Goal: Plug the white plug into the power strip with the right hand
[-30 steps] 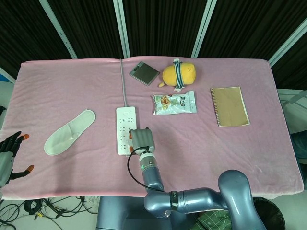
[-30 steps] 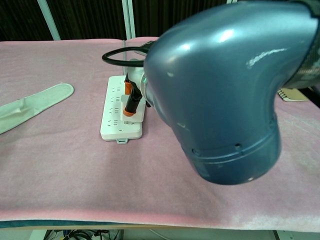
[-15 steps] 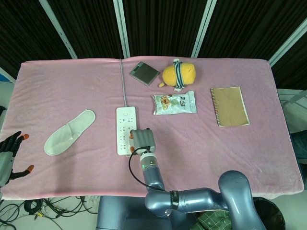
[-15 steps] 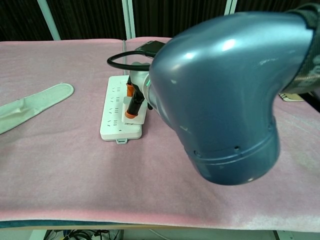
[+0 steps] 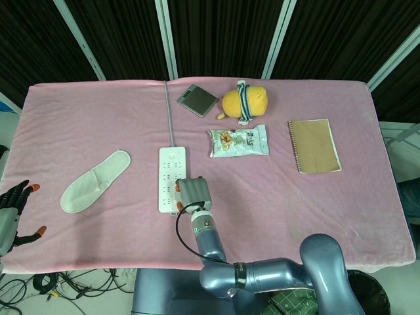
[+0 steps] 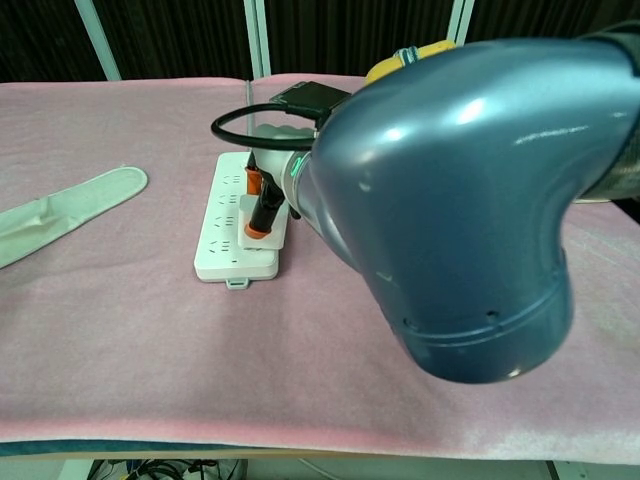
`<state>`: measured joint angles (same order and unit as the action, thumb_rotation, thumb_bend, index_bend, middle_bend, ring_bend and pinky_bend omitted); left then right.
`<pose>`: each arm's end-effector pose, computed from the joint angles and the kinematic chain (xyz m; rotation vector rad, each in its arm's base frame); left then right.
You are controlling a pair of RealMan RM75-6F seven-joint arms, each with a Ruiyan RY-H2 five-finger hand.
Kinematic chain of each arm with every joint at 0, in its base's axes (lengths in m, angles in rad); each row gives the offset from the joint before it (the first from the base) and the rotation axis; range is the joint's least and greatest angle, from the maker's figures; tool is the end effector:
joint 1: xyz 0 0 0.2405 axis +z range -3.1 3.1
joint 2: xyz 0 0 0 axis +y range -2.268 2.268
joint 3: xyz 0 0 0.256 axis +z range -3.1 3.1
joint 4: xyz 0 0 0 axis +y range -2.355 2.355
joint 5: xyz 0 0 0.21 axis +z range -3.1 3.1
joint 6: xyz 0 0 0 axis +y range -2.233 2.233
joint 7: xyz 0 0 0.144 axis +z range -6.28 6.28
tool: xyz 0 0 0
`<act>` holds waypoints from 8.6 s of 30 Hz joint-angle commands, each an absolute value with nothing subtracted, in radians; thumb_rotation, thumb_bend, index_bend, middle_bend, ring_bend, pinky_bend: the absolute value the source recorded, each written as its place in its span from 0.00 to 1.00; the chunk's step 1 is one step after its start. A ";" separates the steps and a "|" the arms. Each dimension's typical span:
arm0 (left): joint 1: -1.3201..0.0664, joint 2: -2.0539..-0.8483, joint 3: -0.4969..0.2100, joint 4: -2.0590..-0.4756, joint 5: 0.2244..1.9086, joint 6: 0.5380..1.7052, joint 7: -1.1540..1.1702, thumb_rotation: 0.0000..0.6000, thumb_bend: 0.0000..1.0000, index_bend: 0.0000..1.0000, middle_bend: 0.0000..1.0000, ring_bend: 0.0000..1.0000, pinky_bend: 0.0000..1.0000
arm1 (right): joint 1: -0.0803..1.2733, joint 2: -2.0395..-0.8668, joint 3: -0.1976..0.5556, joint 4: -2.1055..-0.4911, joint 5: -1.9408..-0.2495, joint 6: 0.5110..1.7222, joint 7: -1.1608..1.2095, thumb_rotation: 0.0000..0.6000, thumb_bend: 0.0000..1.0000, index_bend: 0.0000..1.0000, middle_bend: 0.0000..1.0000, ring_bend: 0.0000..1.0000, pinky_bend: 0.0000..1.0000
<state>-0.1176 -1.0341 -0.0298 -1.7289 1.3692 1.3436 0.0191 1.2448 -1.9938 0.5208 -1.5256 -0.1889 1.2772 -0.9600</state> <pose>-0.3143 0.1828 0.1601 -1.3787 -1.0709 -0.7797 0.0456 -0.3163 -0.1071 1.7776 -1.2807 0.7376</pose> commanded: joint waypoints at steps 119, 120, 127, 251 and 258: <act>-0.126 -1.026 -0.026 -1.743 1.350 1.321 0.037 1.00 0.22 0.11 0.00 0.00 0.13 | 1.206 -1.979 0.419 -1.487 -0.236 1.134 -1.006 1.00 0.22 0.39 0.29 0.35 0.29; -0.126 -1.026 -0.026 -1.743 1.350 1.321 0.037 1.00 0.22 0.11 0.00 0.00 0.13 | 1.206 -1.978 0.418 -1.489 -0.237 1.137 -1.004 1.00 0.22 0.39 0.29 0.35 0.29; -0.126 -1.025 -0.026 -1.744 1.347 1.318 0.040 1.00 0.22 0.11 0.00 0.00 0.13 | 1.200 -1.958 0.429 -1.517 -0.240 1.155 -0.991 1.00 0.22 0.39 0.29 0.35 0.29; -0.132 -1.019 -0.024 -1.756 1.333 1.305 0.047 1.00 0.22 0.11 0.00 0.00 0.15 | 1.369 -1.998 0.518 -1.442 -0.054 1.187 -0.979 1.00 0.83 0.96 0.84 0.81 0.74; -0.133 -1.018 -0.025 -1.757 1.331 1.302 0.045 1.00 0.22 0.11 0.00 0.00 0.15 | 1.372 -2.014 0.511 -1.434 -0.070 1.184 -0.982 1.00 0.83 0.97 0.84 0.81 0.74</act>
<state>-0.1329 -1.0180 -0.0246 -1.7568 1.3311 1.3023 0.0453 1.3716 -2.0128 0.5111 -1.4342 -0.0688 1.1848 -0.9824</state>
